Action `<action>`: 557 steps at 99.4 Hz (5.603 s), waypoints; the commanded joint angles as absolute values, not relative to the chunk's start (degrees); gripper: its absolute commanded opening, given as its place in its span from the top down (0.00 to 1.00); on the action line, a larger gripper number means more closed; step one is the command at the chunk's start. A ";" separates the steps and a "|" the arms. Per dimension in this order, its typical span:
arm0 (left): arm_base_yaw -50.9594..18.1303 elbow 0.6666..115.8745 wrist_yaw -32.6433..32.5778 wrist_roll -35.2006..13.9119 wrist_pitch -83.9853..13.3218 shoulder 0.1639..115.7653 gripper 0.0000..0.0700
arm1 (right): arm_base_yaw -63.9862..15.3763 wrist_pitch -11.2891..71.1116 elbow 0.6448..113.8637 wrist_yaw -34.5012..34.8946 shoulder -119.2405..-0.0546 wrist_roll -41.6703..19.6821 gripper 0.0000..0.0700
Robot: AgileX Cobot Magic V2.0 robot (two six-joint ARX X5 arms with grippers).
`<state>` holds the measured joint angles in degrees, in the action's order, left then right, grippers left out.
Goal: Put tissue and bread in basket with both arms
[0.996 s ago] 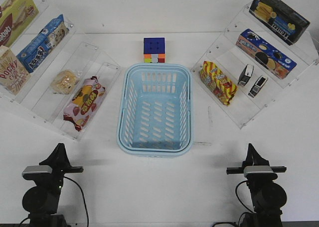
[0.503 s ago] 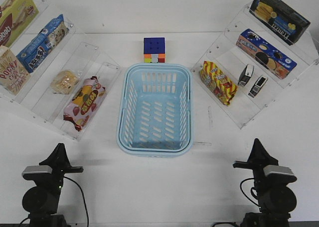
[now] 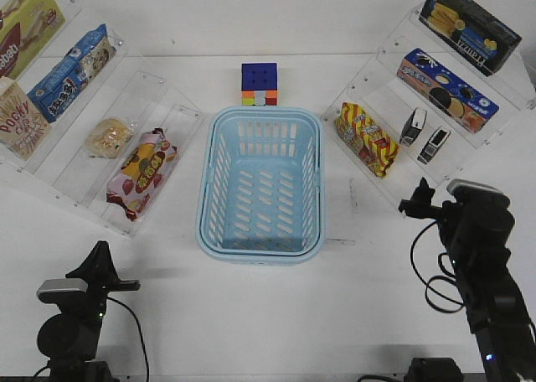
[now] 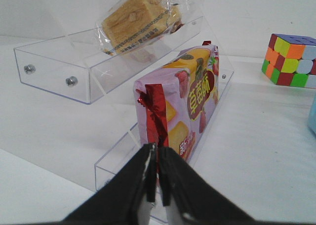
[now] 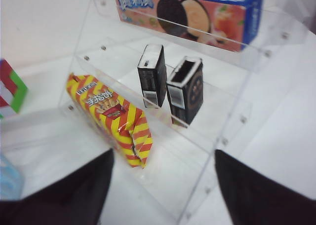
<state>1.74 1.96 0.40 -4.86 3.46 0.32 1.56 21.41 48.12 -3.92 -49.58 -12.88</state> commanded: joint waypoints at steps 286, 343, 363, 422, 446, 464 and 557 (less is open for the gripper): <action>1.76 1.06 0.67 -28.49 5.69 0.27 1.00 | -11.79 12.80 54.89 4.47 -47.40 -4.62 1.00; 1.80 44.14 4.58 -5.98 -16.40 35.77 0.86 | -9.89 -0.23 32.16 2.98 -31.18 -7.75 1.00; 1.74 59.33 4.58 7.14 -22.57 52.86 0.24 | -9.89 -0.03 32.16 2.98 -31.16 -7.73 1.00; -5.76 80.42 -9.89 41.19 -20.75 85.43 0.23 | -9.89 -0.05 32.16 2.96 -31.18 -7.73 1.00; -5.63 80.42 -13.50 41.58 -18.90 89.69 0.24 | -9.89 -0.01 32.16 2.96 -31.18 -7.73 1.00; -5.45 80.42 -13.47 41.54 -18.96 90.17 0.28 | -9.89 -0.03 32.16 2.96 -31.18 -7.73 1.00; -11.11 92.42 -13.10 29.82 -23.92 85.08 0.95 | -9.89 -0.45 32.16 2.96 -31.16 -7.73 1.00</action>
